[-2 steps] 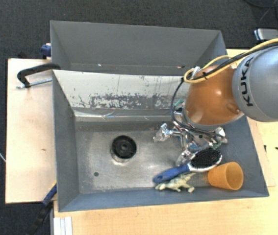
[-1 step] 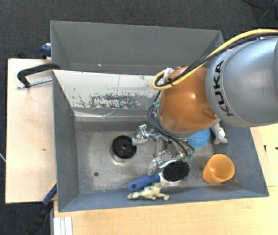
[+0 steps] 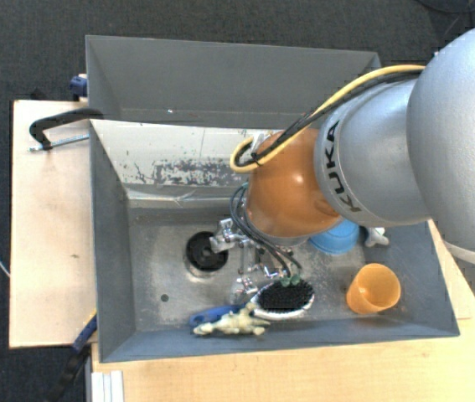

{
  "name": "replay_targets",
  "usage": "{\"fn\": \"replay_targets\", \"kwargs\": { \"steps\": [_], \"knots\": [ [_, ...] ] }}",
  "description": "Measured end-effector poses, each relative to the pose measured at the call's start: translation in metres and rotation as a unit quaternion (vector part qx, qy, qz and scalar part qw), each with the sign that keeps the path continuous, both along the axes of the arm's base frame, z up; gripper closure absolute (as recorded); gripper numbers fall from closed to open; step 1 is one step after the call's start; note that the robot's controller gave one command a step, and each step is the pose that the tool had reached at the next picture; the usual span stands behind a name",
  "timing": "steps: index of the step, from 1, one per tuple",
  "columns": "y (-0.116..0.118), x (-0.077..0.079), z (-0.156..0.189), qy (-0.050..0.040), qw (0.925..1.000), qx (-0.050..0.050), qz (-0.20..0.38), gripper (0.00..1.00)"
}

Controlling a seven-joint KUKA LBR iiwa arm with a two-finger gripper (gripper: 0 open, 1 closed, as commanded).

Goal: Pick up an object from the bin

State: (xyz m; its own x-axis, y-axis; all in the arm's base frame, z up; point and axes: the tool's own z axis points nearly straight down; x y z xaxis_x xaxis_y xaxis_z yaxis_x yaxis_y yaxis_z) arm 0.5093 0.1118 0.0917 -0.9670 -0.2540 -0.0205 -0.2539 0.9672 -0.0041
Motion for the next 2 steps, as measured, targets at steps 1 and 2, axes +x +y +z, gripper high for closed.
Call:
{"fn": "replay_targets", "kwargs": {
  "steps": [1,2],
  "knots": [
    [0.002,-0.001,0.001,0.0001,1.0,0.002,0.002,1.0],
    [0.033,-0.009,0.083,0.0041,1.0,0.002,0.004,1.0]
  ]
}}
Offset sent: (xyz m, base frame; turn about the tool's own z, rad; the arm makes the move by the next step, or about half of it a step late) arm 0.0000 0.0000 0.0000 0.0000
